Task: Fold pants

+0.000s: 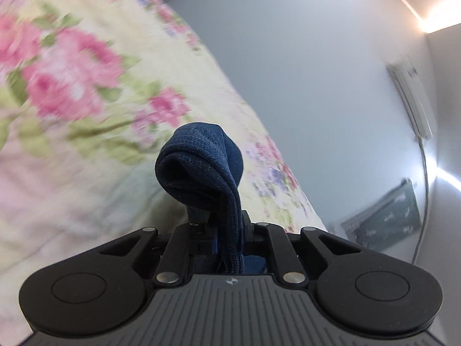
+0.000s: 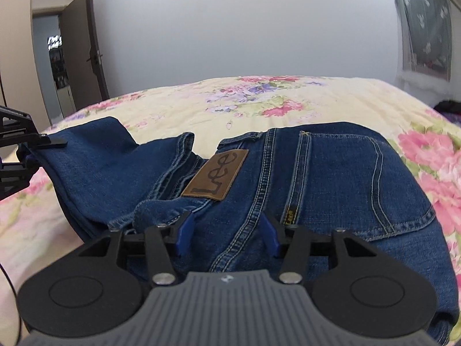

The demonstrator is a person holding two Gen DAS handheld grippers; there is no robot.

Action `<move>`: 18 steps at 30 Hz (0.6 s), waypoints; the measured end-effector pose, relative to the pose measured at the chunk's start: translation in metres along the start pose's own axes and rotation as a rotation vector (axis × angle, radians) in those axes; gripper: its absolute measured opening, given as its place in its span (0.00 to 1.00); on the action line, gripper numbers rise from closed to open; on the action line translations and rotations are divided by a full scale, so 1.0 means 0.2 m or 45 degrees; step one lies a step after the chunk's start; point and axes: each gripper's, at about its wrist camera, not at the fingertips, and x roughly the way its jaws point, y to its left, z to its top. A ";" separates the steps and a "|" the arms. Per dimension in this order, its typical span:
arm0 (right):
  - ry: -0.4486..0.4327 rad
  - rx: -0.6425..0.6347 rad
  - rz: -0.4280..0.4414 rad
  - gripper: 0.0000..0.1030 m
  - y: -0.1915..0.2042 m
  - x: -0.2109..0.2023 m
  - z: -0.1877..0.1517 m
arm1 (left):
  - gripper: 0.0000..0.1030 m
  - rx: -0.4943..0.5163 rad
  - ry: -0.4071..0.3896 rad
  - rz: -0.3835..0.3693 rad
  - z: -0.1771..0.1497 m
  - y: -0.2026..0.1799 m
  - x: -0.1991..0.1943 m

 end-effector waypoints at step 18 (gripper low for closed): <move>-0.294 0.880 -0.290 0.49 -0.70 -0.54 -0.02 | 0.25 1.737 0.534 -0.123 -1.36 -1.00 0.29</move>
